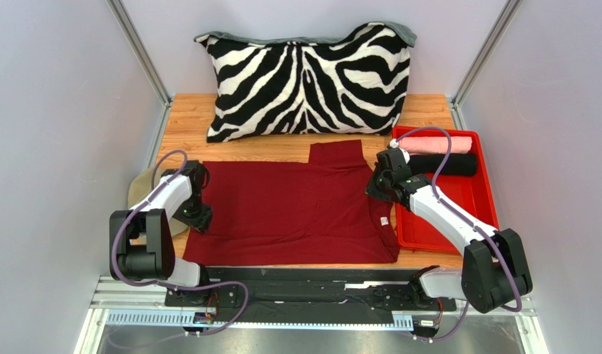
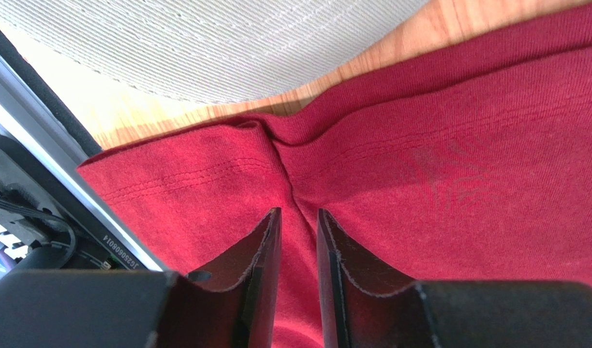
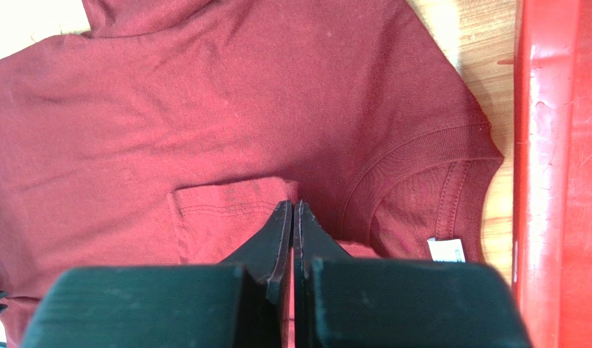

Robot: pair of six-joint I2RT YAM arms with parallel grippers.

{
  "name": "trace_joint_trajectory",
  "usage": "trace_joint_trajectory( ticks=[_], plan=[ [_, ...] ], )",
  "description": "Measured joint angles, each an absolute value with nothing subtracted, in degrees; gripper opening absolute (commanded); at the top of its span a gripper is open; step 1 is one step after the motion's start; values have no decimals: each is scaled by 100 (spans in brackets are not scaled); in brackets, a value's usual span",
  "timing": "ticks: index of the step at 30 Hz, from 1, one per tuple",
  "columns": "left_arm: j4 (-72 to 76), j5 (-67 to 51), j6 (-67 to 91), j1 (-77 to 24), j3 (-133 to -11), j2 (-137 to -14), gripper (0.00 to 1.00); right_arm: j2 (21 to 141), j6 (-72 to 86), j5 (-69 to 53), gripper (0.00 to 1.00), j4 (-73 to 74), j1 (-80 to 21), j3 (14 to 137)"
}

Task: Roll the t-shirts
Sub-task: Fold the T-shirt at the center of the board.

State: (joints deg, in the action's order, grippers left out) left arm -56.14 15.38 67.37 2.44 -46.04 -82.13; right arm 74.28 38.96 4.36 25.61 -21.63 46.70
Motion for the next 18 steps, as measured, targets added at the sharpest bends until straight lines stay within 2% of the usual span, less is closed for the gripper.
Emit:
trace_joint_trajectory(
  ticks=[13,16,18],
  plan=[
    [-5658,1601,6810,-196,-4602,-8517,30,7491,3896,399,0,2536,-2163,4604],
    [-5664,1625,6838,-272,-4604,-8630,28,7491,3896,399,0,2536,-2163,4602],
    [-5677,1647,6866,-307,-4622,-8687,23,7491,3896,399,0,2536,-2163,4600]
  ],
)
